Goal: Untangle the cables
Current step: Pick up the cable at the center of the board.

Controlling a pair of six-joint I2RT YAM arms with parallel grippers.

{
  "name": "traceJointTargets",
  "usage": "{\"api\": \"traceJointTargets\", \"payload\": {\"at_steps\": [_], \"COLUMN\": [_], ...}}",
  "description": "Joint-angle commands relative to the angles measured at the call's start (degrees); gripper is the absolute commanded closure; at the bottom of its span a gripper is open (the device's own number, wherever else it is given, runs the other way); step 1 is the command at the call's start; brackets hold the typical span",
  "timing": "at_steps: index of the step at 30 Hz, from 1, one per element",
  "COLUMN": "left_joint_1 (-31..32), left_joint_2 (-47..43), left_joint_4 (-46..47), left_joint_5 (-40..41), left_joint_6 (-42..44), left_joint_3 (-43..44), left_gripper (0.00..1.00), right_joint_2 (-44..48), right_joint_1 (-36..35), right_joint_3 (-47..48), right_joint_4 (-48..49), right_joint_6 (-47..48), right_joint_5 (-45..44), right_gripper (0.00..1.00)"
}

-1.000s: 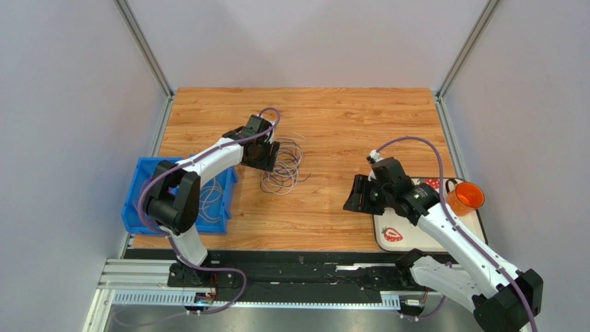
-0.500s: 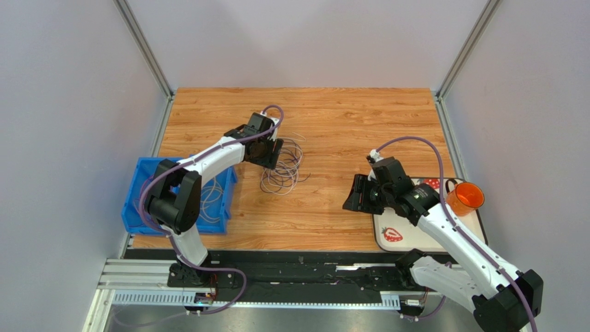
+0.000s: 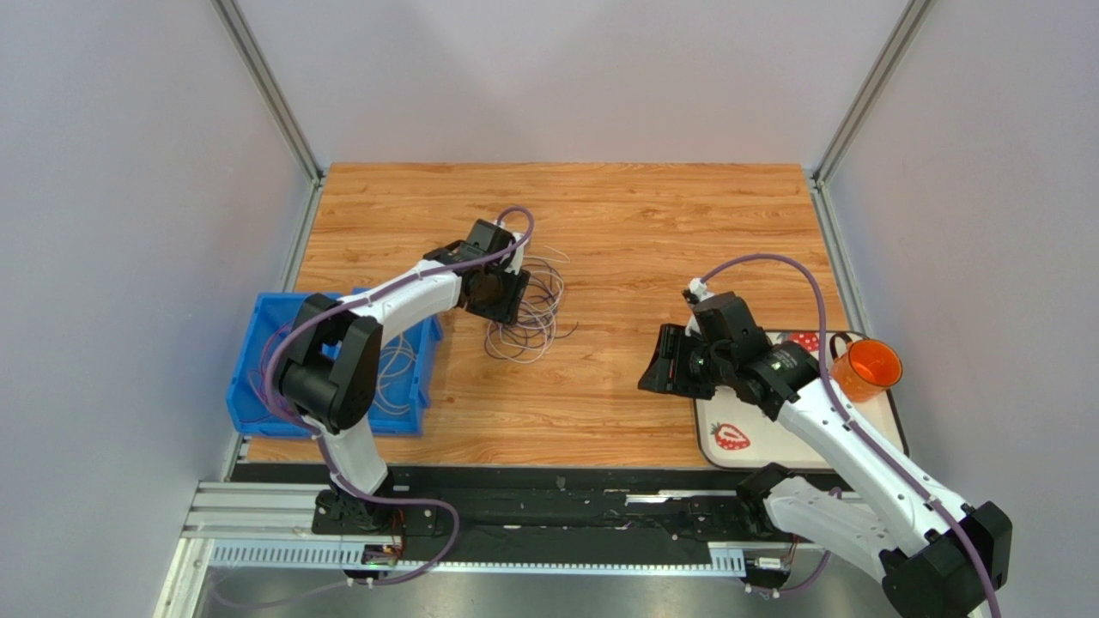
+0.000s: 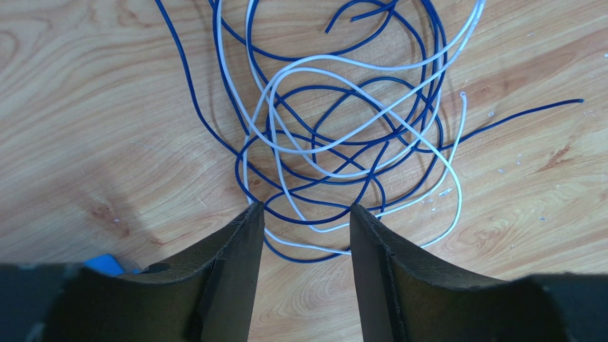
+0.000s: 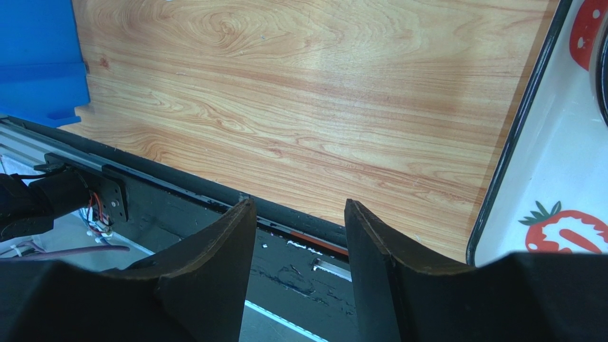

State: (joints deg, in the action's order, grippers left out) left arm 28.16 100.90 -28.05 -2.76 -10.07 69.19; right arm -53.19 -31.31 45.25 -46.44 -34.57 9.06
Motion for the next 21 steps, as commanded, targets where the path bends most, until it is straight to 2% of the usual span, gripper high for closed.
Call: {"api": "traceJointTargets", "payload": {"at_steps": [1, 7, 8, 12, 13, 14, 17, 18, 19, 21], "left_joint_1": [0.3, 0.3, 0.3, 0.3, 0.3, 0.3, 0.3, 0.3, 0.3, 0.3], "left_joint_2": [1.8, 3.0, 3.2, 3.6, 3.7, 3.5, 2.0, 1.1, 0.0, -3.9], "left_joint_4": [-0.8, -1.5, -1.7, -2.0, -2.3, -2.2, -2.7, -2.7, -2.6, -1.7], "left_joint_5": [-0.1, 0.9, 1.1, 2.1, 2.4, 2.7, 7.1, 10.0, 11.2, 12.1], "left_joint_6": [-0.6, -1.6, -1.7, -2.2, -2.3, -2.9, -5.7, -6.9, -9.4, -11.6], "left_joint_3": [2.6, 3.3, 3.4, 3.8, 3.8, 3.8, 3.2, 2.2, 1.7, -0.7], "left_gripper": [0.46, 0.65, 0.72, 0.88, 0.96, 1.0, 0.99, 0.89, 0.67, 0.51], "right_joint_2": [1.2, 1.6, 1.7, 1.8, 1.9, 1.9, 1.8, 1.8, 1.7, 1.6], "right_joint_1": [-0.1, -0.1, -0.2, -0.1, -0.1, -0.1, -0.1, 0.0, -0.1, -0.1], "right_joint_3": [0.6, 0.5, 0.5, 0.4, 0.4, 0.3, 0.1, 0.1, 0.1, 0.1], "right_joint_4": [1.5, 1.3, 1.3, 1.3, 1.3, 1.3, 1.5, 1.6, 1.6, 1.7], "right_joint_6": [-0.1, -0.2, -0.2, -0.4, -0.4, -0.4, -0.5, -0.5, -0.5, -0.6], "right_joint_5": [0.0, 0.0, -0.1, -0.1, 0.0, 0.0, 0.1, 0.2, 0.1, 0.1], "right_gripper": [0.47, 0.47, 0.47, 0.48, 0.47, 0.47, 0.47, 0.47, 0.47, 0.47]}}
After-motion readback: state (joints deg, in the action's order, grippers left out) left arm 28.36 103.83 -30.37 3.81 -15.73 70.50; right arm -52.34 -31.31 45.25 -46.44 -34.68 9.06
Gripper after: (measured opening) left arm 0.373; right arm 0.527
